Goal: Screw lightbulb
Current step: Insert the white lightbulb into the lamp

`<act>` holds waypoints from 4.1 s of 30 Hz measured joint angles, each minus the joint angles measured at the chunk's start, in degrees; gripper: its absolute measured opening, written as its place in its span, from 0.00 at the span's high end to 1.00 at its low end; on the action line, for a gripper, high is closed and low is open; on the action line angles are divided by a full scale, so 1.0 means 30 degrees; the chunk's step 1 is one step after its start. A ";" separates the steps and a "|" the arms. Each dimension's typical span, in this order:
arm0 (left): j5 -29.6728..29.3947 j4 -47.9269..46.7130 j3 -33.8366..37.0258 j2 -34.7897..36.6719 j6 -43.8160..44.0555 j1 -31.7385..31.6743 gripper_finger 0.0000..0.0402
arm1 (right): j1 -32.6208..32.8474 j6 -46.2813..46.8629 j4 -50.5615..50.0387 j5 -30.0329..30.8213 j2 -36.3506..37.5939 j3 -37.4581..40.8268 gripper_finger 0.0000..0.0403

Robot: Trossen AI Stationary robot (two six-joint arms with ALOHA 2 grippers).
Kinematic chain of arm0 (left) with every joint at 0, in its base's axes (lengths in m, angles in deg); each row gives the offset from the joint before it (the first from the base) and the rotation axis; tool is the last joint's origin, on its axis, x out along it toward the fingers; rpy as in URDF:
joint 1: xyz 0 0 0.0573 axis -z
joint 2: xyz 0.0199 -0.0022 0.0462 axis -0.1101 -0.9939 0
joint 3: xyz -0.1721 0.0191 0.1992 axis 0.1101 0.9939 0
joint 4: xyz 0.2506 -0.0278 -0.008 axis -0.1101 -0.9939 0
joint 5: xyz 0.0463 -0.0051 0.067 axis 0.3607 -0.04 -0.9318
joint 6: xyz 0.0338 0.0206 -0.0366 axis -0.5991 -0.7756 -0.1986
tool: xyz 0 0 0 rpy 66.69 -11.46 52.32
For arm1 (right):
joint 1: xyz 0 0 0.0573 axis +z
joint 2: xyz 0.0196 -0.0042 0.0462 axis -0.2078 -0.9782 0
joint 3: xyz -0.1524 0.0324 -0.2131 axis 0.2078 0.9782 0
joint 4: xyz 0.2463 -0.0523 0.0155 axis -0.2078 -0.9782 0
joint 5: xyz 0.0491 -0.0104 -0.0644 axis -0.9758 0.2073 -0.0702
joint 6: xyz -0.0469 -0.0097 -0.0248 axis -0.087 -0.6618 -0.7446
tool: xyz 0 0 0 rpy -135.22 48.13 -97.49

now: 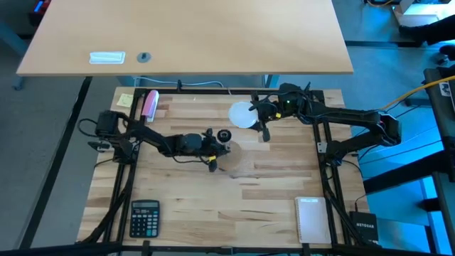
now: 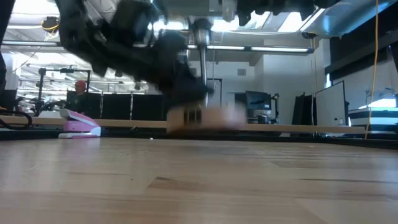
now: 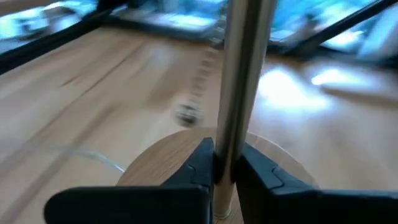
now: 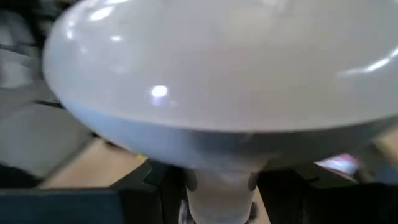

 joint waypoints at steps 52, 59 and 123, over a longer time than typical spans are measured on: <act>0.2620 -0.5385 -0.3131 0.1595 0.0575 0.2304 0.93 | 0.2273 0.5924 0.3798 -0.5639 -0.4369 -0.2304 0.59; 0.1701 -0.5405 -0.3138 0.1608 0.1196 0.2214 0.93 | 0.2266 0.5153 0.3196 -0.4770 -0.4339 -0.2321 0.59; -1.2315 -1.5103 -0.6679 0.1848 0.3223 0.2432 0.72 | 0.4707 0.1312 -0.1082 1.0590 -0.4255 -0.2012 0.60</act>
